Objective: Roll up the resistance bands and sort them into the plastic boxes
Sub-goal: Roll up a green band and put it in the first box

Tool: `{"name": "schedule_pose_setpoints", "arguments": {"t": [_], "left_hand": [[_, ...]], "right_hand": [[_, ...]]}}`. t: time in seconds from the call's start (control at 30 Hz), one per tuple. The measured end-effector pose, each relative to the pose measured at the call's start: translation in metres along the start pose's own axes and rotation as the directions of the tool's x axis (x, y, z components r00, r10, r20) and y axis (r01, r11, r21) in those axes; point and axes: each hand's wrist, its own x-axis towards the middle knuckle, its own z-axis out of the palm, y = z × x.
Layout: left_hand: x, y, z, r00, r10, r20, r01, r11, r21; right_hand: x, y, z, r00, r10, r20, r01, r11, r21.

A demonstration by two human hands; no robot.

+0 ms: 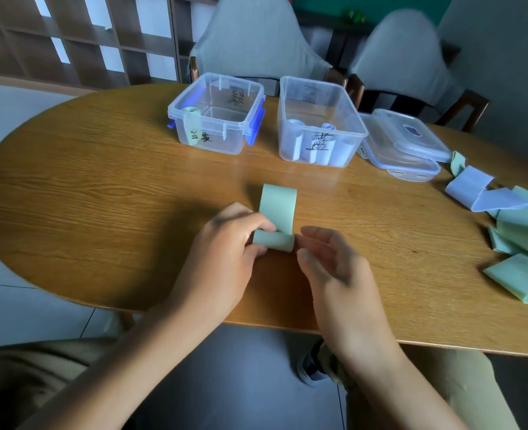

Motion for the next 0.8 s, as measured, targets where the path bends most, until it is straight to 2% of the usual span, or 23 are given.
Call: {"name": "schedule_pose_setpoints", "arguments": {"t": [0.2, 0.43, 0.5, 0.6, 0.7, 0.8], "left_hand": [[-0.024, 0.002, -0.004, 0.998, 0.043, -0.038, -0.043, 0.999, 0.01], [-0.039, 0.006, 0.001, 0.993, 0.007, -0.114, -0.016, 0.997, -0.076], [-0.04, 0.008, 0.002, 0.992, -0.014, -0.124, 0.0, 0.995, -0.105], [-0.039, 0.008, 0.001, 0.992, -0.013, -0.128, 0.001, 0.996, -0.094], [-0.038, 0.008, -0.003, 0.994, -0.005, -0.109, -0.003, 0.997, -0.077], [-0.037, 0.01, -0.006, 0.996, 0.023, -0.083, -0.024, 1.0, -0.017]], "right_hand": [[-0.026, -0.003, 0.003, 0.999, 0.024, 0.027, -0.028, 0.991, 0.131], [-0.038, -0.007, 0.011, 0.999, -0.02, 0.037, 0.016, 0.994, 0.107], [-0.04, -0.008, 0.012, 0.997, -0.047, 0.057, 0.045, 0.999, 0.029], [-0.045, -0.005, 0.014, 0.989, -0.132, 0.072, 0.144, 0.968, -0.204], [-0.048, -0.001, 0.018, 0.966, -0.25, 0.059, 0.25, 0.867, -0.431], [-0.046, 0.003, 0.02, 0.946, -0.312, 0.089, 0.309, 0.783, -0.54]]}}
